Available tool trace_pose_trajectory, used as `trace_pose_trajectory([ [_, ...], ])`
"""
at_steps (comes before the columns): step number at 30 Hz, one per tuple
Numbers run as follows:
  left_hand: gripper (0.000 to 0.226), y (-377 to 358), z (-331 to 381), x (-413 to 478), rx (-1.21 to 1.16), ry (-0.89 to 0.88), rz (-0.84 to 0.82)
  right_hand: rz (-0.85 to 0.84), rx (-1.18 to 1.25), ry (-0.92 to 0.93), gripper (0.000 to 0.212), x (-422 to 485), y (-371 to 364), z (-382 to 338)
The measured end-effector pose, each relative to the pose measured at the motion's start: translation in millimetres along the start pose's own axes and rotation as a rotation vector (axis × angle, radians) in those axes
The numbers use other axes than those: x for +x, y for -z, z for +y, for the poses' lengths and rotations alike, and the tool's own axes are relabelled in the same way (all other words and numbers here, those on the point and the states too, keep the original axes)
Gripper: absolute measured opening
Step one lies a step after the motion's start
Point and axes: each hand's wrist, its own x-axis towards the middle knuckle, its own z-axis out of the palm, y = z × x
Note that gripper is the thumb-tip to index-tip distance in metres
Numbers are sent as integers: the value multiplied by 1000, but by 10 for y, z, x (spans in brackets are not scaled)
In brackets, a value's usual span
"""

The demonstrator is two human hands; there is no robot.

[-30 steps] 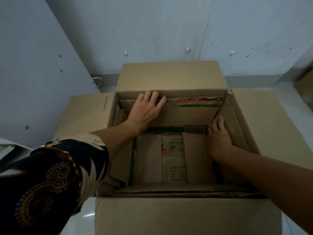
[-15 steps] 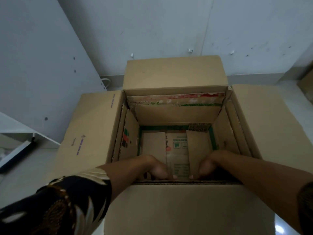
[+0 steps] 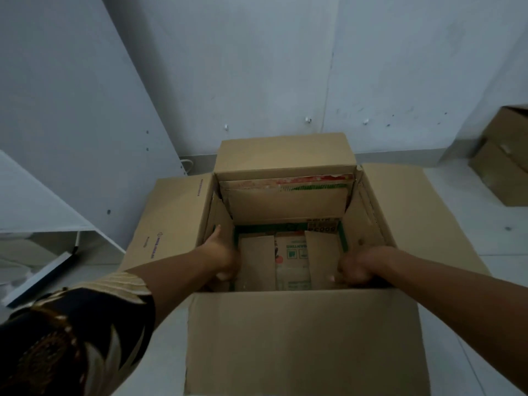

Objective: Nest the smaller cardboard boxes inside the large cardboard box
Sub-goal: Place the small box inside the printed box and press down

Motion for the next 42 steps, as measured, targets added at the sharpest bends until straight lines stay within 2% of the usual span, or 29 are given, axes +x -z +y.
trace_pose_trajectory([
  [1, 47, 30, 33, -110, -154, -21, -5, 67, 66, 27, 70, -91, -16, -33],
  [4, 81, 106, 149, -492, -749, -146, 38, 250, 165, 107, 82, -404, -117, -100],
  [6, 86, 55, 288, -729, -897, -282, 192, 351, 224, 167, 89, -621, -274, -87],
  [8, 80, -110, 478, -870, -852, -327, 354, 455, 216, 207, 85, -798, -505, -72],
  [11, 68, -407, 763, -900, -645, -195, 596, 616, 47, 160, 61, -918, -840, -31],
  [13, 58, -500, 889, -855, -600, -122, 720, 648, -53, 125, 52, -926, -944, -25],
  [15, 45, -489, 928, -808, -611, -77, 791, 665, -106, 93, 53, -907, -950, -43],
  [19, 24, -401, 888, -769, -616, -70, 786, 757, -129, 10, 66, -797, -896, -88],
  [24, 26, -377, 916, -728, -553, -8, 827, 875, -260, -84, 36, -587, -904, -92],
  [31, 18, -170, 803, -548, -563, 37, 829, 933, -185, -83, 33, -403, -752, 56],
  [38, 25, 161, 617, -248, -587, 7, 898, 1033, -124, -92, 49, -55, -420, 380],
  [42, 28, 319, 476, -58, -581, 17, 902, 1023, -106, -101, 54, 136, -220, 513],
])
